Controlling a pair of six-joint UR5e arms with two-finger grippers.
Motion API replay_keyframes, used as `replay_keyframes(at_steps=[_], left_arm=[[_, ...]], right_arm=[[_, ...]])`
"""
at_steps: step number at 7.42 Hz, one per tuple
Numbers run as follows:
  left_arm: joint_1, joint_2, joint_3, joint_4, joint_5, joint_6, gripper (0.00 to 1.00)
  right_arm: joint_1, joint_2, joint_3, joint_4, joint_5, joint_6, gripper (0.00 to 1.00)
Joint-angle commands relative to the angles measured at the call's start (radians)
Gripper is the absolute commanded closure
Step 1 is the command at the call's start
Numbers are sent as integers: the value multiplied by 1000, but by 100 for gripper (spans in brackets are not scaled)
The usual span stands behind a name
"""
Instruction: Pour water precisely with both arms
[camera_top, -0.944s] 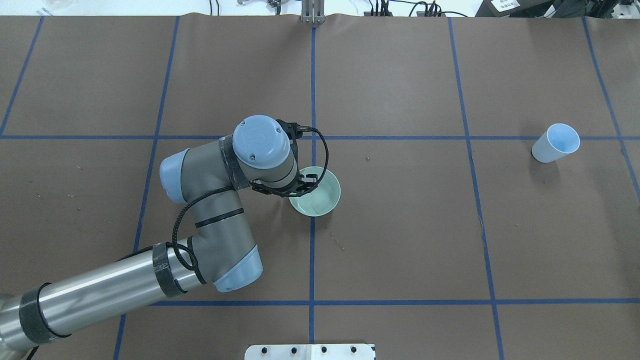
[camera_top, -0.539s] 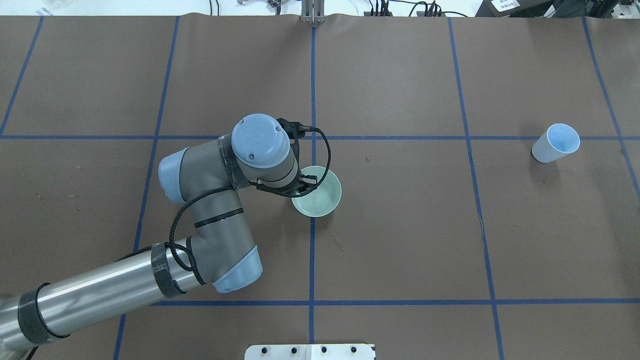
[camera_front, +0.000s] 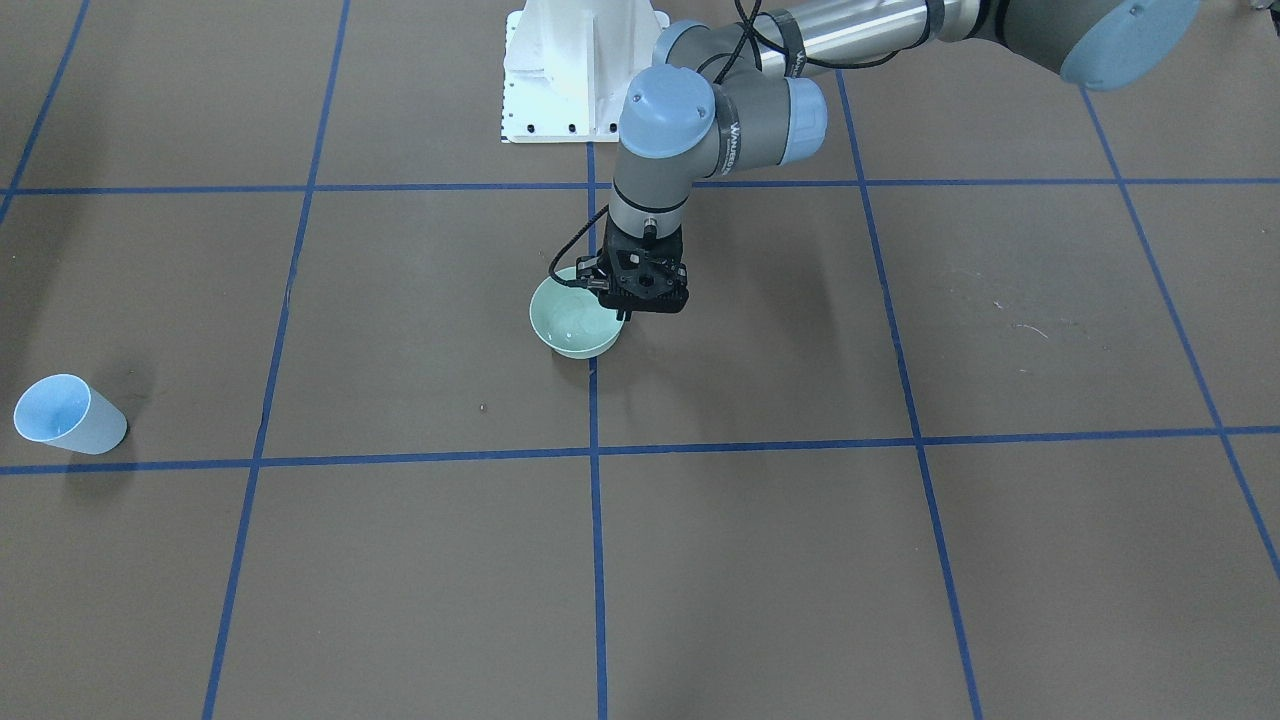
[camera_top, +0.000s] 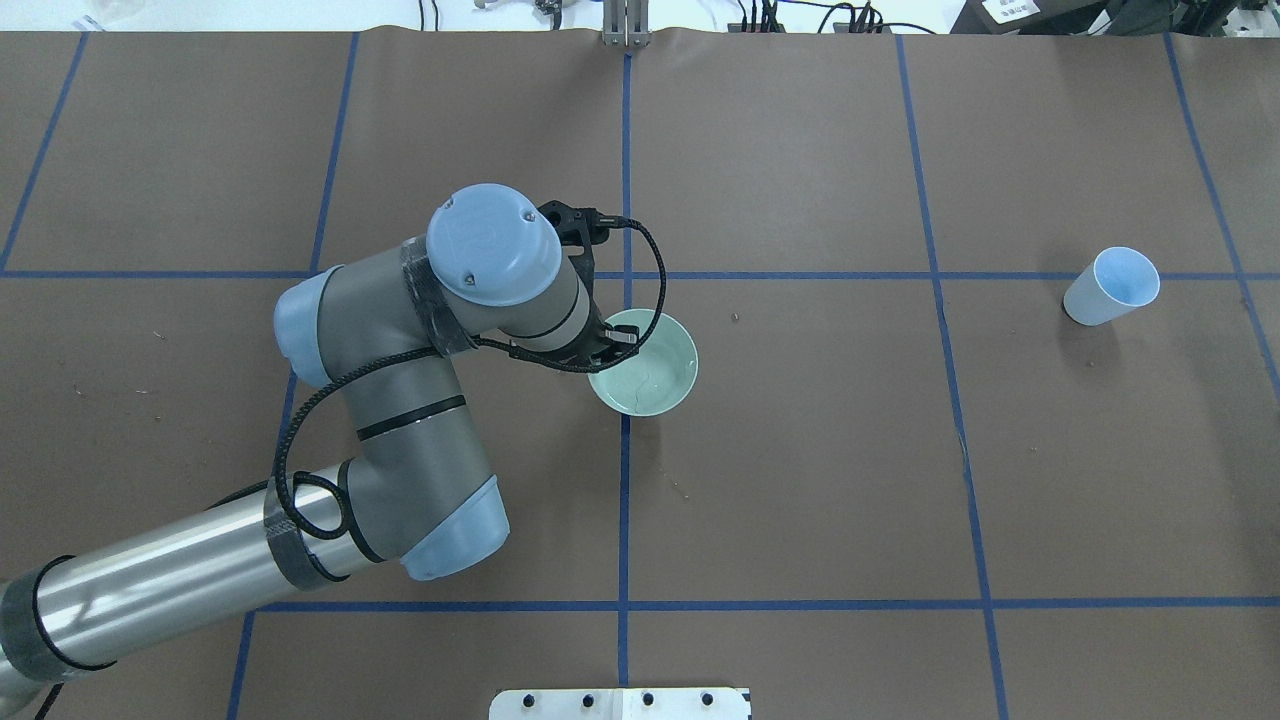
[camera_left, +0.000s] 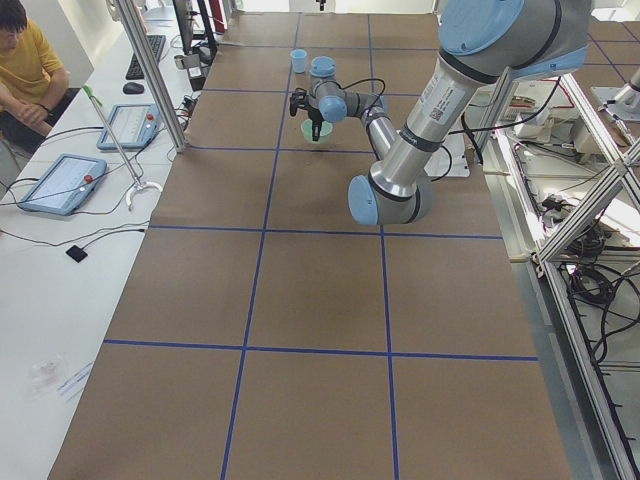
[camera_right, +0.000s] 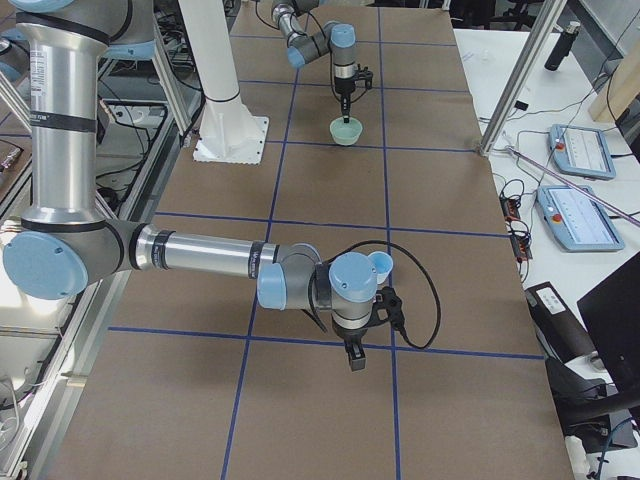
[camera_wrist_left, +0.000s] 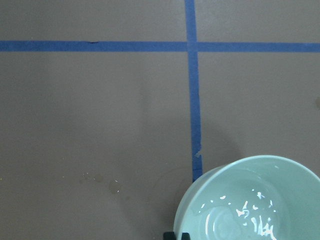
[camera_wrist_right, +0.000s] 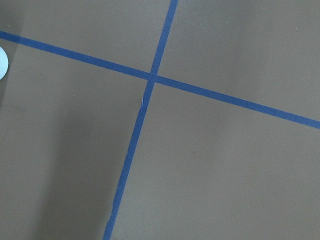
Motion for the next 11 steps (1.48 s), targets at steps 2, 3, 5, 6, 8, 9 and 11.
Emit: replay_keyframes(at_steps=[2, 3, 5, 6, 8, 9, 11], left_arm=[[-135, 91, -81, 34, -123, 19, 100], [-157, 166, -144, 38, -151, 135, 100], [-246, 318, -233, 35, -208, 264, 100], [-289, 392, -259, 28, -237, 339, 100], [-384, 496, -266, 20, -284, 503, 100], [-425, 547, -263, 20, -309, 598, 100], [-438, 660, -249, -68, -311, 662, 100]], right_arm=[[0, 1, 1, -8, -3, 10, 0], [0, 1, 4, -8, -3, 12, 0], [0, -2, 6, -5, -3, 12, 0], [0, -3, 6, -4, -1, 12, 0], [0, -5, 0, -1, 8, 9, 0], [0, -5, 1, -1, 10, 9, 0], [0, -5, 3, 2, 8, 1, 0]])
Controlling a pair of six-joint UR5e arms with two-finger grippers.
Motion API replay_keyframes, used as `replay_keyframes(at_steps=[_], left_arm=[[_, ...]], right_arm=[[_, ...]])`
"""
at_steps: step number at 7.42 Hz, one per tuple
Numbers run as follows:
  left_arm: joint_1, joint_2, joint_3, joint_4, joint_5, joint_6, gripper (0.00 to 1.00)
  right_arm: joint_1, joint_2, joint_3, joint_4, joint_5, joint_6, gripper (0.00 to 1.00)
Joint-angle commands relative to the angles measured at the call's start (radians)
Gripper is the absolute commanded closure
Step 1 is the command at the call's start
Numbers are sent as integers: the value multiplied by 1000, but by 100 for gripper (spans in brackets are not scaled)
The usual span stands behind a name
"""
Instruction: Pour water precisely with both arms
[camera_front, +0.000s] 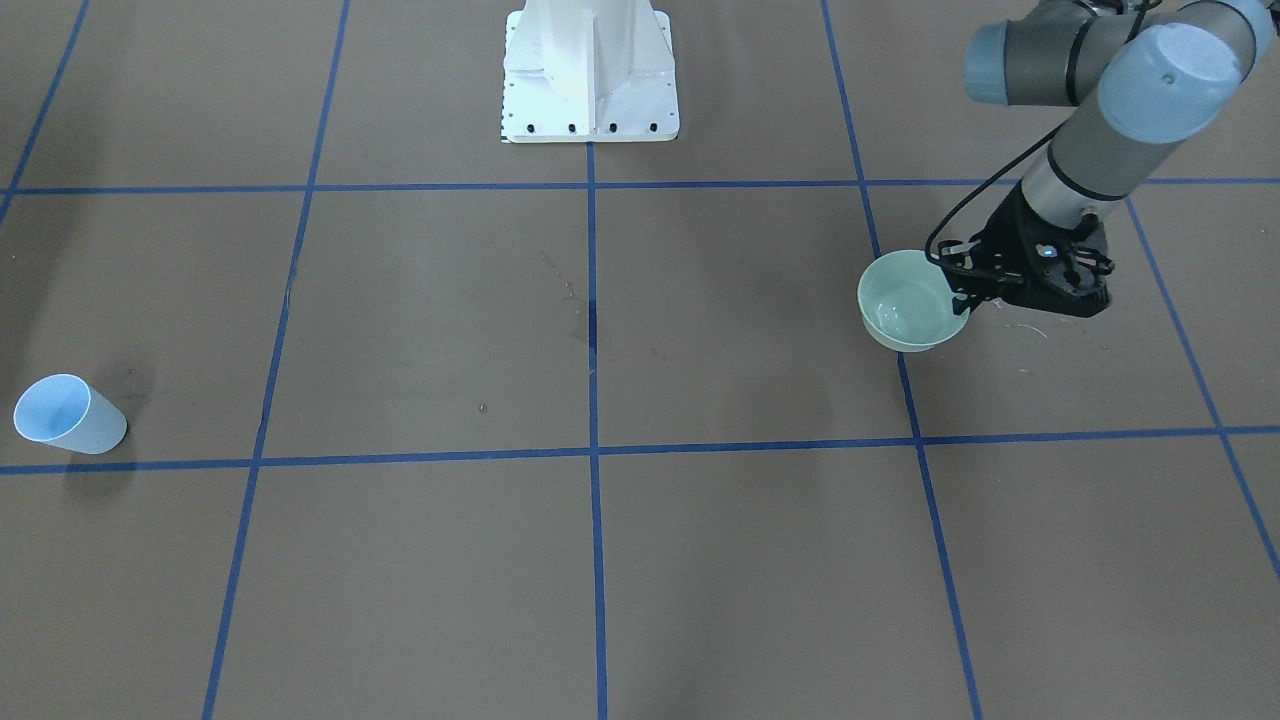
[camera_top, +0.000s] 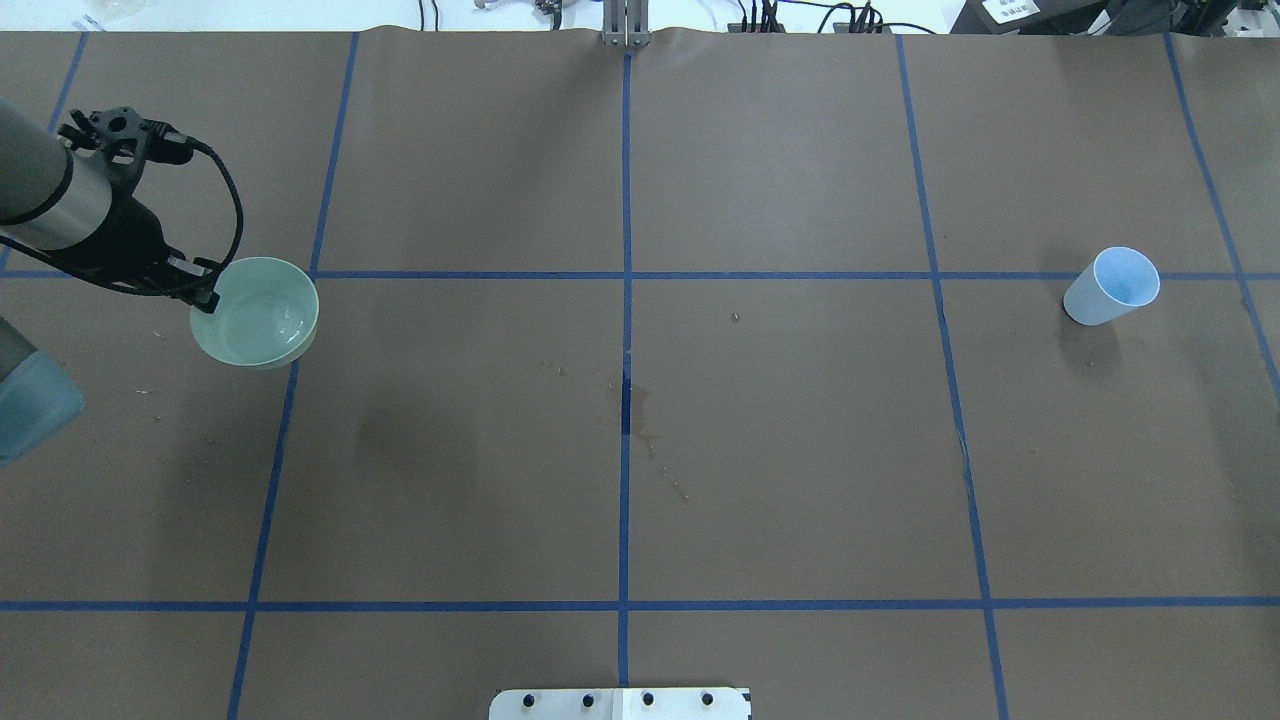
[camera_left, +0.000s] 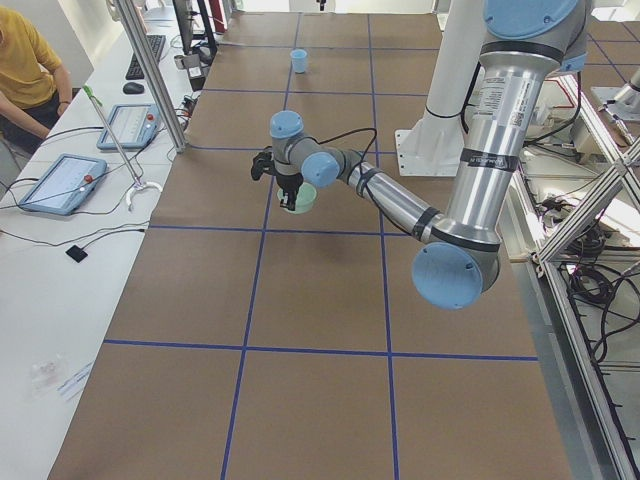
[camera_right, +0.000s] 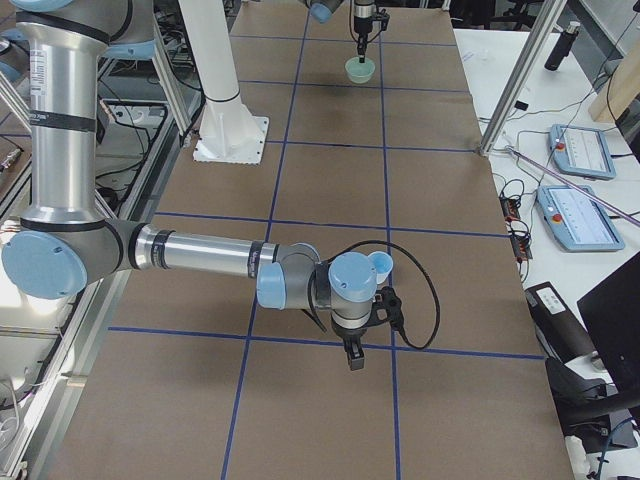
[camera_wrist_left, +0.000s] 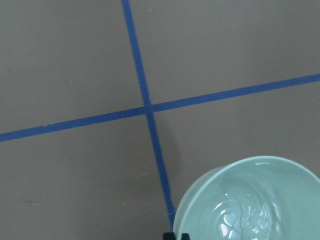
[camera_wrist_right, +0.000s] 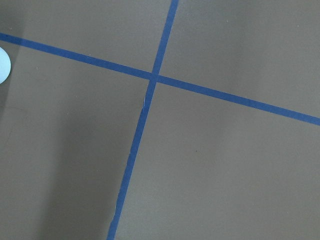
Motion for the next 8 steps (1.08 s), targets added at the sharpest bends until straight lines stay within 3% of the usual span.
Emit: replay_keyframes(at_steps=[1, 2, 4, 6, 7, 8], left_arm=[[-13, 120, 36, -147, -10, 43, 100], [-13, 149, 96, -250, -62, 45, 100], [-13, 182, 238, -466, -78, 43, 100], [-13, 183, 261, -484, -79, 45, 100], [-13, 183, 262, -483, -104, 45, 90], [-13, 183, 262, -484, -110, 55, 41]], right_arm=[[0, 0, 3, 2, -2, -9, 0], [0, 0, 6, 3, -3, -10, 0], [0, 1, 7, 5, -6, -12, 0], [0, 3, 7, 5, -5, -12, 0], [0, 5, 7, 5, -5, -12, 0], [0, 8, 7, 5, -8, -12, 0]])
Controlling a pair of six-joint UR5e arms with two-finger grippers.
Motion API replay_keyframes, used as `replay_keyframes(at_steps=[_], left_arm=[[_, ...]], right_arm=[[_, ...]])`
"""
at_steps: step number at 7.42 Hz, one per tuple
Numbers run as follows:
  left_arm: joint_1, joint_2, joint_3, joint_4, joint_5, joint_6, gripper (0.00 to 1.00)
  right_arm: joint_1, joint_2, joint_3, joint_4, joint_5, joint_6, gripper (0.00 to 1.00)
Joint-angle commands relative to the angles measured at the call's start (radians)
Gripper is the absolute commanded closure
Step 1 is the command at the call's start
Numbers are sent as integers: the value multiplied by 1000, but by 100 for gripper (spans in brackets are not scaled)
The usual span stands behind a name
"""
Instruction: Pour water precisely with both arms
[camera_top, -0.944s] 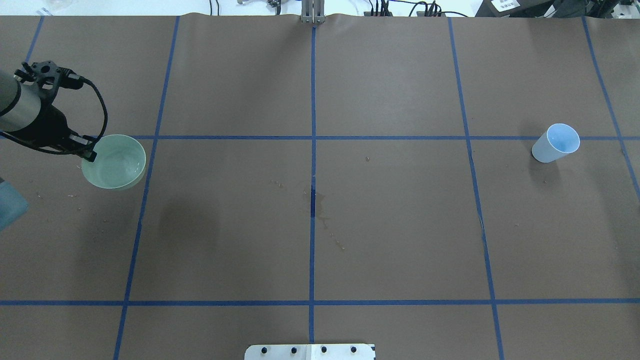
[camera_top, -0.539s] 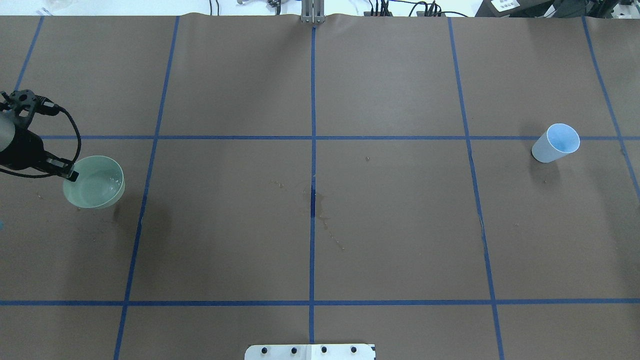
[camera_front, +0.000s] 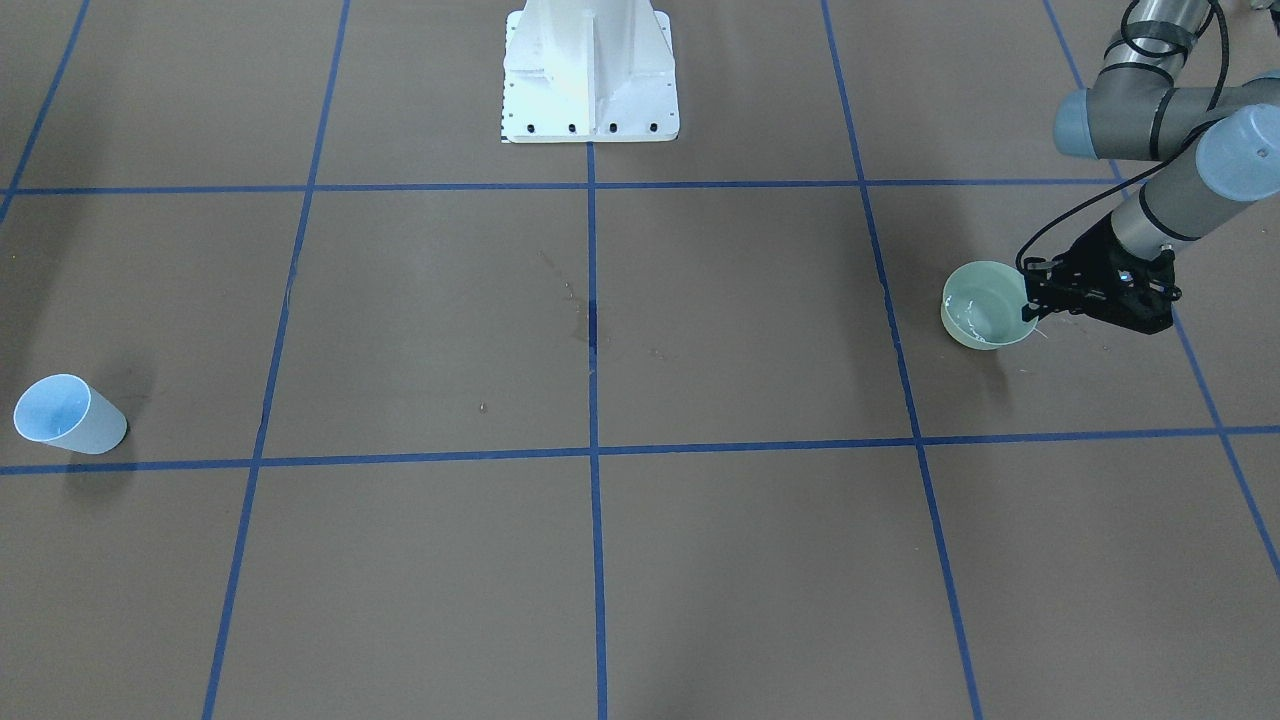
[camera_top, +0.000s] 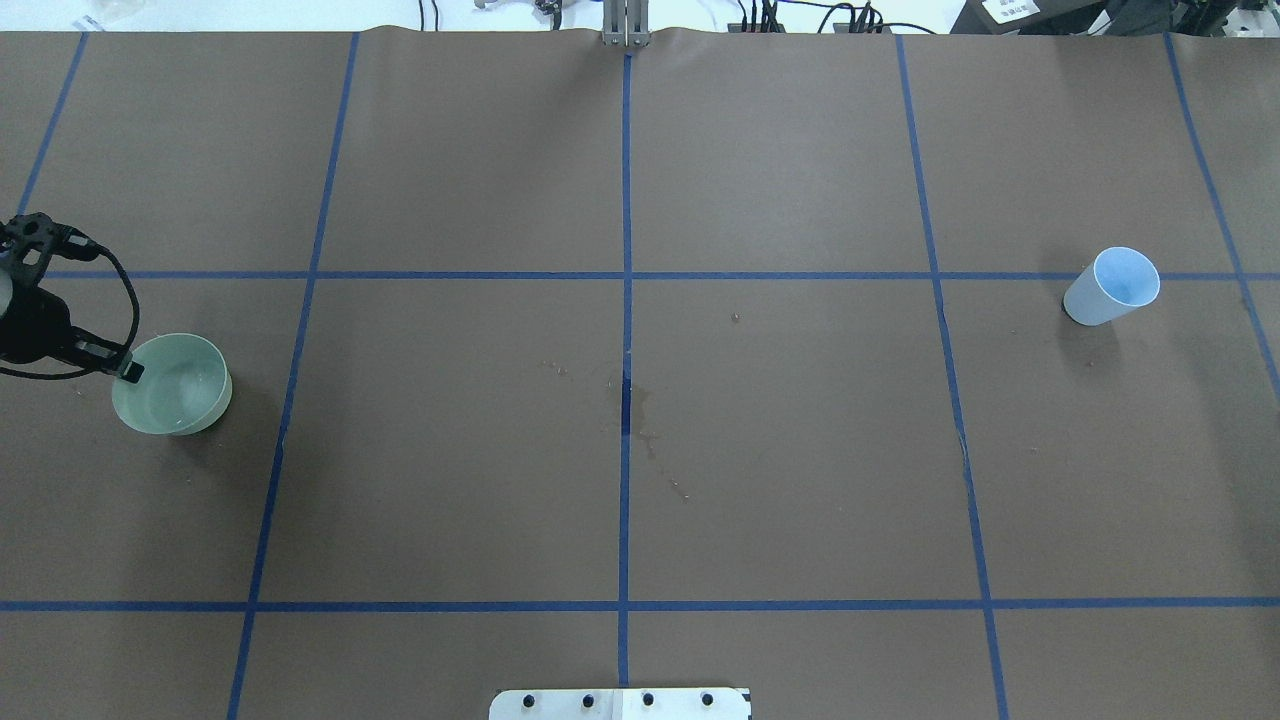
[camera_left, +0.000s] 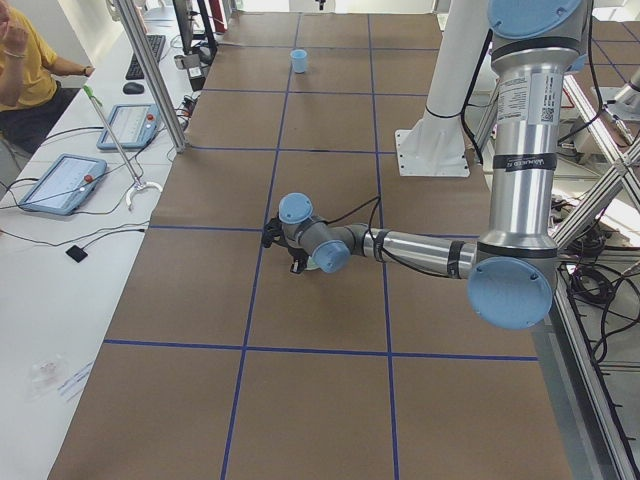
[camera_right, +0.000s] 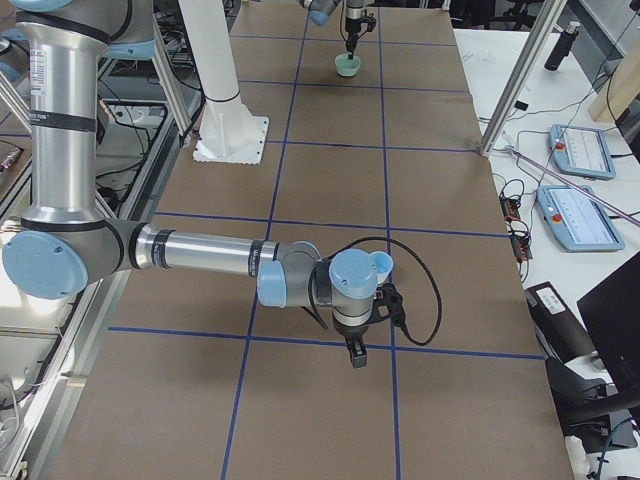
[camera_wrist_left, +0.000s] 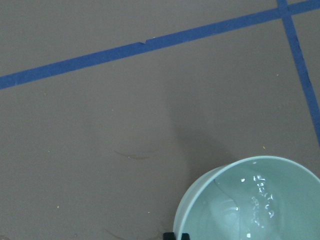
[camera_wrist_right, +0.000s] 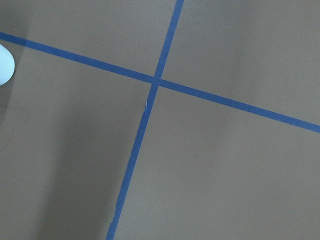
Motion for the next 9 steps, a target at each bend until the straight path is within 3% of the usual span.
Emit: replay_keyframes(at_steps=[1, 2, 4, 5, 9], left_arm=[[0, 2, 3, -4, -12, 27, 0], [-18, 2, -3, -4, -13, 27, 0], [-210, -7, -1, 18, -145, 44, 0], [-262, -7, 5, 25, -150, 121, 0], [-536, -19, -9, 419, -150, 621, 0]], right_arm=[[0, 5, 0, 0, -2, 0, 0], [0, 5, 2, 2, -2, 0, 0], [0, -3, 0, 23, -2, 1, 0], [0, -3, -3, 25, -4, 3, 0], [-2, -4, -11, 23, -4, 1, 0]])
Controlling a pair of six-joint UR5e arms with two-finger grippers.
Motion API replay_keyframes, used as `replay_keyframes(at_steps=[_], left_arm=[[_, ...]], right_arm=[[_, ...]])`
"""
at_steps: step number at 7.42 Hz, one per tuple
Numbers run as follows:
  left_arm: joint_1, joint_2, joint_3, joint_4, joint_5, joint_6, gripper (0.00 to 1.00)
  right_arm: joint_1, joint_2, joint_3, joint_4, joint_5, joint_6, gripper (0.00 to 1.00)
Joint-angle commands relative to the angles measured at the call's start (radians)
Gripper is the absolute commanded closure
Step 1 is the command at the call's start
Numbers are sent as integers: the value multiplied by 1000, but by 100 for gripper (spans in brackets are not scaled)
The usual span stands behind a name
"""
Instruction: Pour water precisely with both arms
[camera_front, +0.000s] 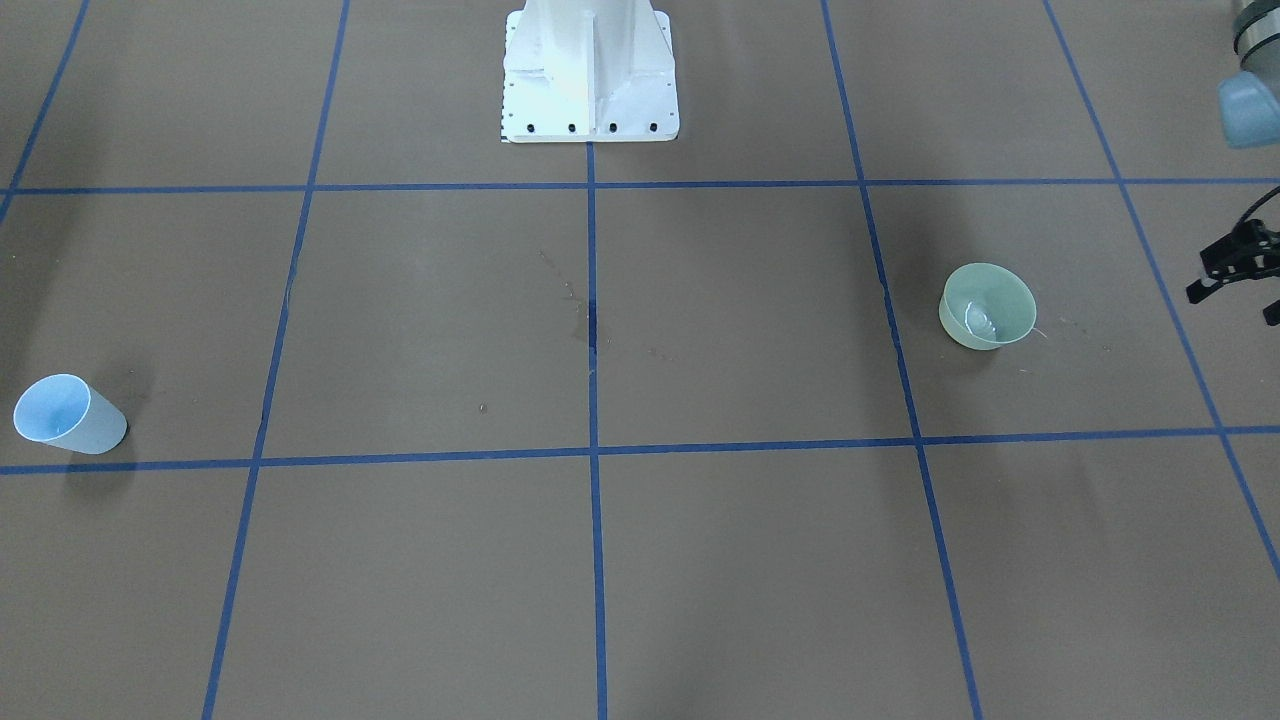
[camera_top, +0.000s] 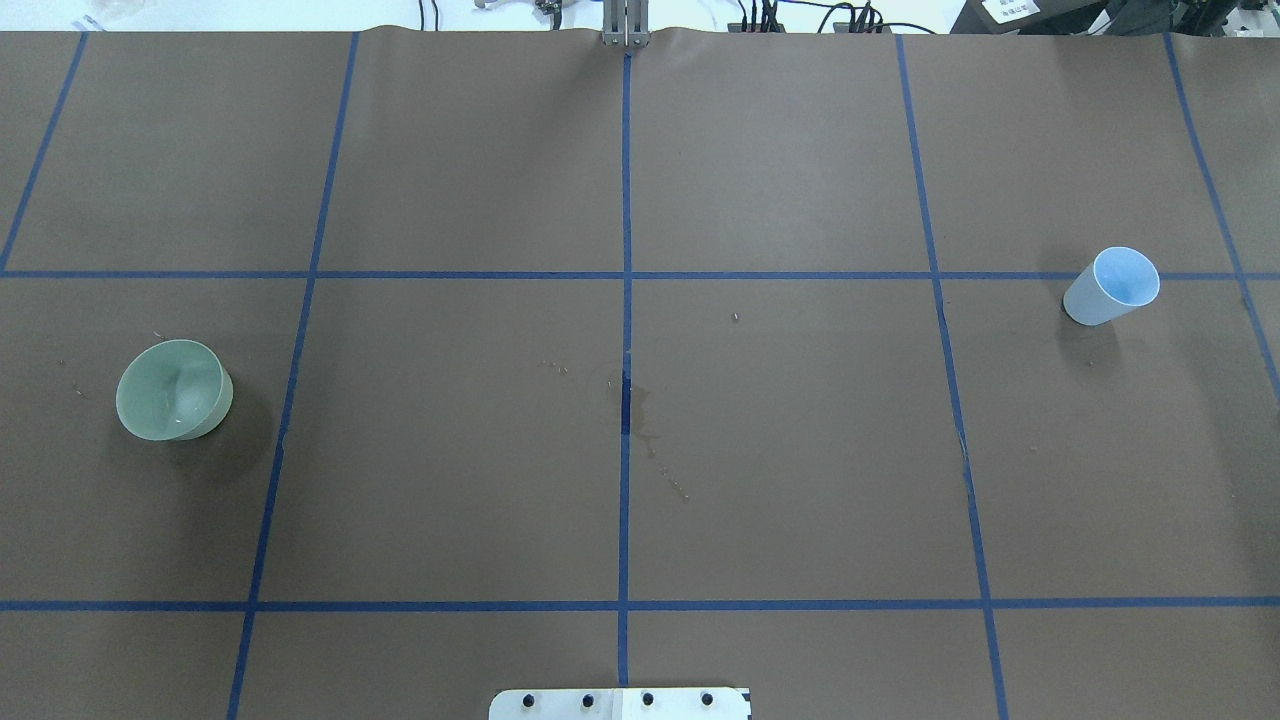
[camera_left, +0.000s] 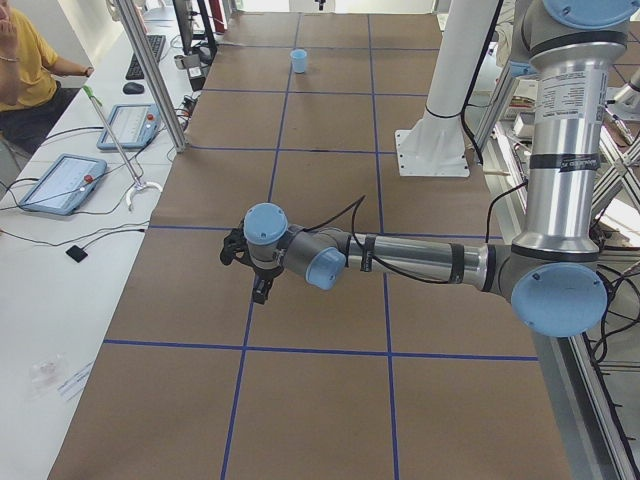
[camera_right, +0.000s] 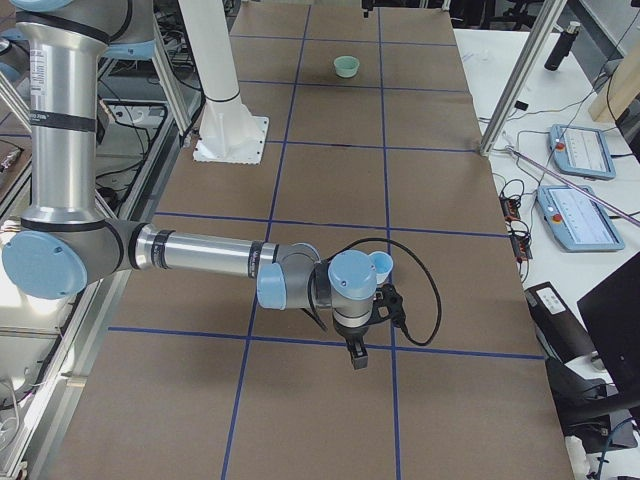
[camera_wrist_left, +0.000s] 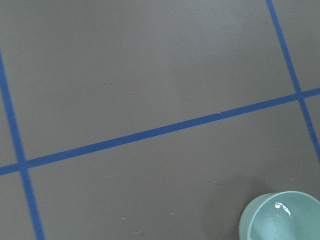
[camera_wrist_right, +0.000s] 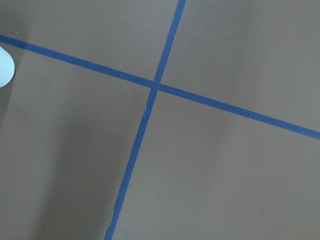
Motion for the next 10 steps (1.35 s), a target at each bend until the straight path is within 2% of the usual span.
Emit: replay_keyframes(at_steps=[1, 3, 5, 10], left_arm=[[-109, -11, -2, 181, 8, 234, 0], [-203, -4, 24, 195, 21, 237, 0], [-204, 25, 41, 193, 181, 233, 0], [-206, 89, 34, 183, 185, 238, 0]], right_arm=[[0, 0, -2, 0, -2, -1, 0], [0, -1, -3, 0, -2, -1, 0], [0, -1, -3, 0, 0, -1, 0], [0, -1, -2, -2, 5, 6, 0]])
